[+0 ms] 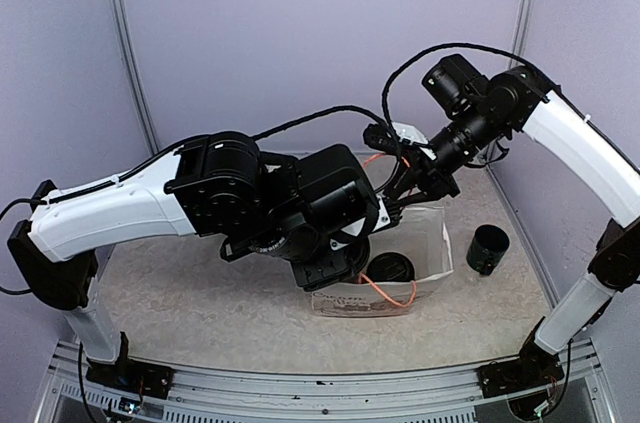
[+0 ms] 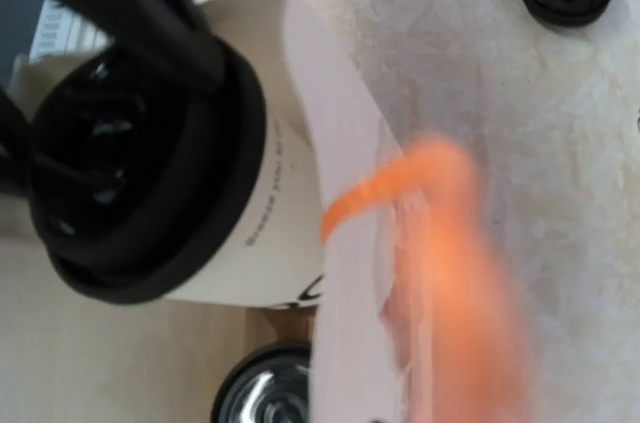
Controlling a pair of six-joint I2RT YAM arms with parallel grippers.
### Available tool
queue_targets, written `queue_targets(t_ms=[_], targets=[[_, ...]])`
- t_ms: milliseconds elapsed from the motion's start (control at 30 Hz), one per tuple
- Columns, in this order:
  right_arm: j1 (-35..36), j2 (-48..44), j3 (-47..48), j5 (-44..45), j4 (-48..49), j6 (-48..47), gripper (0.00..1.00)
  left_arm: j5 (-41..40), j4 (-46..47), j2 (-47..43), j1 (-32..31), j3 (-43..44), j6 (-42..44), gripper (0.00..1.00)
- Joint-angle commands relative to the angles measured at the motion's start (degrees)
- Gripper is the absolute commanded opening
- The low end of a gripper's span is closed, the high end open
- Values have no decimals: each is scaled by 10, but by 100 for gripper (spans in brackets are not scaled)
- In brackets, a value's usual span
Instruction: Pack the takeout coffee
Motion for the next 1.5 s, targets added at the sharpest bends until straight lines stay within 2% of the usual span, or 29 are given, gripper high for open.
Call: queue_targets(t_ms=[0,67,200,300,400,500,600,700,1067,1467], targets=[[5,-2,18,-8,-5,-10,31,-13,-15,1,-5,-1,-14,67],[5,-5,27,-8,-13,-17,45,-12,-18,2,-5,-1,-16,67],[3,-13,75,-11,-34,-36,58,-10,-22,5,-6,-1,-20,67],[-5,-16,119,-11,-38,-42,63,-9,-26,7,-7,-1,-25,67],[-31,-8,162,-24,-37,-50,64,-9,-28,9,-10,-1,-27,67],[-87,9,182,-55,-26,-49,63,-9,-29,9,-20,-3,-24,67],[-146,27,165,-109,-5,-46,62,-19,-30,9,-35,-3,-20,66],[-173,49,130,-111,26,-36,61,-33,-34,10,-47,-8,-17,66],[-179,109,-24,-111,133,-11,56,-77,-46,24,-80,-21,-16,66],[-179,152,-66,-138,163,-2,55,-84,-40,35,-106,-20,-2,66]])
